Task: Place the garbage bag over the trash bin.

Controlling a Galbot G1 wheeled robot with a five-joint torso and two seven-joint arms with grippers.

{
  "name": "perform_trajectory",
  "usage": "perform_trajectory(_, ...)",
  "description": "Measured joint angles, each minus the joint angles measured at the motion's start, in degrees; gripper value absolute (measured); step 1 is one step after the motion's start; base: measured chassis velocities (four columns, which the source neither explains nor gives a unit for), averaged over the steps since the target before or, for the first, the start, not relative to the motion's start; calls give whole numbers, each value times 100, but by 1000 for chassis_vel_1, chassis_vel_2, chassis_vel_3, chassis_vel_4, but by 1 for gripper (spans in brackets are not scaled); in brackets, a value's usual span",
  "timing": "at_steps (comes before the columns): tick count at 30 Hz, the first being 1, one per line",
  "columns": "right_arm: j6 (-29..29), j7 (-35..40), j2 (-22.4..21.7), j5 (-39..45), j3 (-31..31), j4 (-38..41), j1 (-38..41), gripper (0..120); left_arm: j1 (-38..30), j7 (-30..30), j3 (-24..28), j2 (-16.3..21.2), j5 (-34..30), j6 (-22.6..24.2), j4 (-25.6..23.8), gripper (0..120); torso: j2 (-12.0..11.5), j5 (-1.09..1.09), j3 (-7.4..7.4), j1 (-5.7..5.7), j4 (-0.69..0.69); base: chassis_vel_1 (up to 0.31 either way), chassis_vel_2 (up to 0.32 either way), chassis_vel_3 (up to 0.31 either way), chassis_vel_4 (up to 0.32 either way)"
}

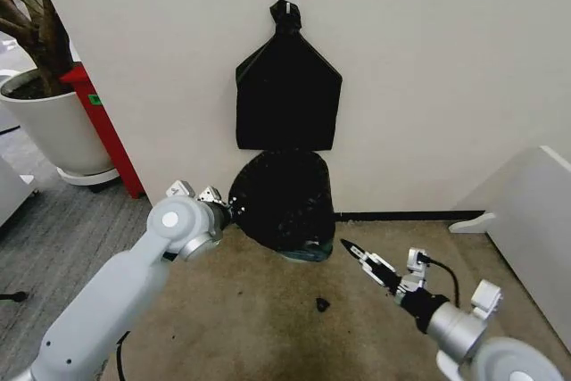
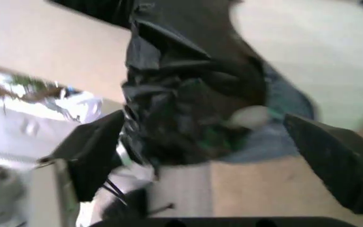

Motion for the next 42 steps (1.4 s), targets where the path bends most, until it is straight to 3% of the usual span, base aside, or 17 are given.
perform_trajectory(3,-35,512,263,180,-110,65,123,98,-100,-311,-20,-89,-440,-96,101,0,0,1,0,0,0,0,0,0,0)
perform_trajectory(7,-76,533,394,-73,-193,24,-7,100,-162,-468,-34,-165,-612,-158,144,0,0,1,0,0,-1,0,0,0,0)
perform_trajectory(11,-46,-53,456,-907,-397,-289,-268,100,-171,-528,-32,-224,-639,-161,153,0,0,1,0,0,-1,0,0,0,0)
perform_trajectory(29,-36,-720,453,-1242,-314,-1816,16,100,-205,-510,-17,-164,-777,-160,-190,0,0,3,0,0,-1,0,0,0,0)
perform_trajectory(42,-28,-690,453,-1318,-283,-1195,-227,100,-243,-436,81,-373,-658,-110,-113,0,0,2,0,0,-1,0,0,0,0)
